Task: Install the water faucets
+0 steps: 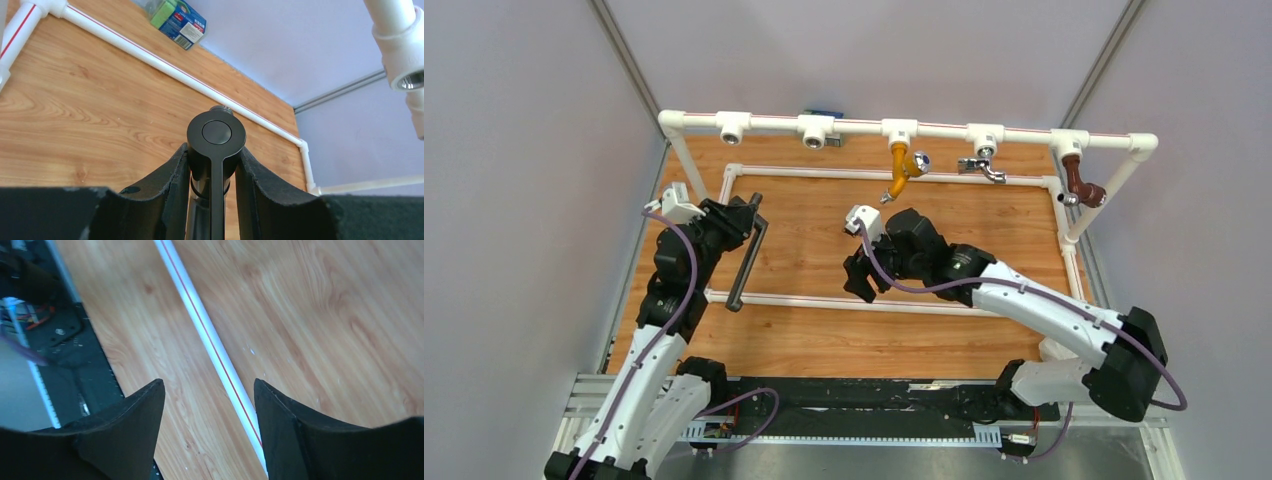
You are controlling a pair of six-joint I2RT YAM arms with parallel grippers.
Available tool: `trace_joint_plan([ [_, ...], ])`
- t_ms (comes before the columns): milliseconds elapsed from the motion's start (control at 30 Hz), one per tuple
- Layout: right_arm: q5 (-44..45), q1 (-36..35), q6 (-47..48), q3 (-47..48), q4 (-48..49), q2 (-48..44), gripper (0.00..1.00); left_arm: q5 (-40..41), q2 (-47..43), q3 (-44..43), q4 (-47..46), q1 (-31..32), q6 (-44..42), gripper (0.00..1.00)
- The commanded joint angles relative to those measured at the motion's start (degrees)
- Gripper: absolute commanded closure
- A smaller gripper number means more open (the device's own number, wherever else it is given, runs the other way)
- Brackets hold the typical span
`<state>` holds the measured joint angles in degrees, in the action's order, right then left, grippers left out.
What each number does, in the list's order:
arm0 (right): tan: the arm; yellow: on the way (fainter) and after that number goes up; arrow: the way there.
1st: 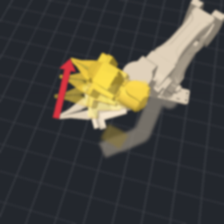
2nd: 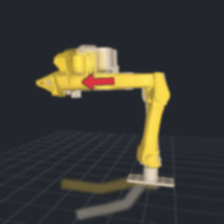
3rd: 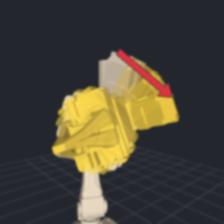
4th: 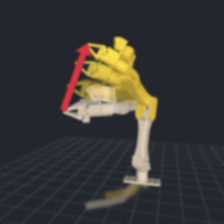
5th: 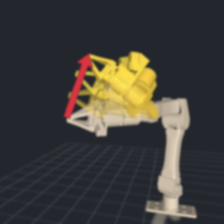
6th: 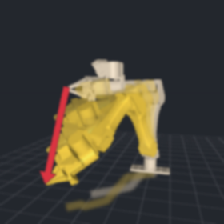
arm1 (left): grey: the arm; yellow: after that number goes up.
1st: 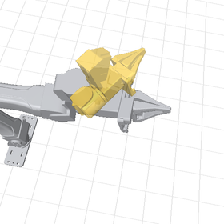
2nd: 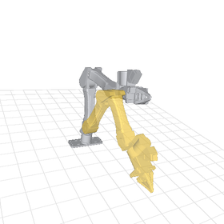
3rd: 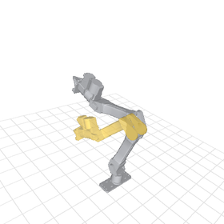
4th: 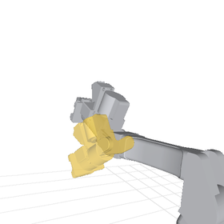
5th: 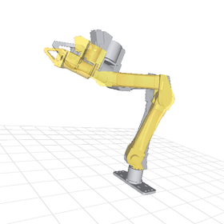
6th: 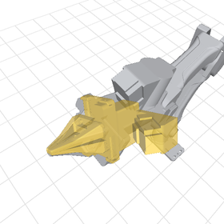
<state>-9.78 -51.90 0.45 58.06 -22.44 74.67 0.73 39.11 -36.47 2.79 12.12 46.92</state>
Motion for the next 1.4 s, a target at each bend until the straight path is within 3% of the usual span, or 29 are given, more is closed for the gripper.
trace_joint_plan([
  [0, -10.9, -0.9, 5.8, 5.8, -2.6, -2.9, 0.30, -0.4, 0.8, -3.4, -8.4, -1.0, 4.9, 1.00],
  [233, -17.8, -2.1, 14.2, 22.2, -12.6, 2.1, 0.29, 2.5, 0.5, -5.2, -7.9, -1.1, 6.6, 1.00],
  [633, -0.2, 1.9, 25.6, 69.1, -29.1, 22.3, 0.24, -0.4, 0.8, -9.3, -10.2, -1.1, 10.4, 1.00],
  [767, 5.1, 6.1, 30.7, 71.8, -28.4, 23.7, 0.21, -0.1, 0.8, -10.9, -9.9, -1.1, 10.5, 1.00],
  [900, 5.0, 10.0, 34.4, 69.6, -25.7, 24.2, 0.21, 0.3, 1.7, -13.4, -9.2, -1.0, 9.6, 1.00],
  [1367, 6.2, 12.3, 42.2, 70.2, -22.2, 32.6, 0.28, 1.5, 5.1, -16.4, -9.0, -1.5, 7.2, 1.00],
])
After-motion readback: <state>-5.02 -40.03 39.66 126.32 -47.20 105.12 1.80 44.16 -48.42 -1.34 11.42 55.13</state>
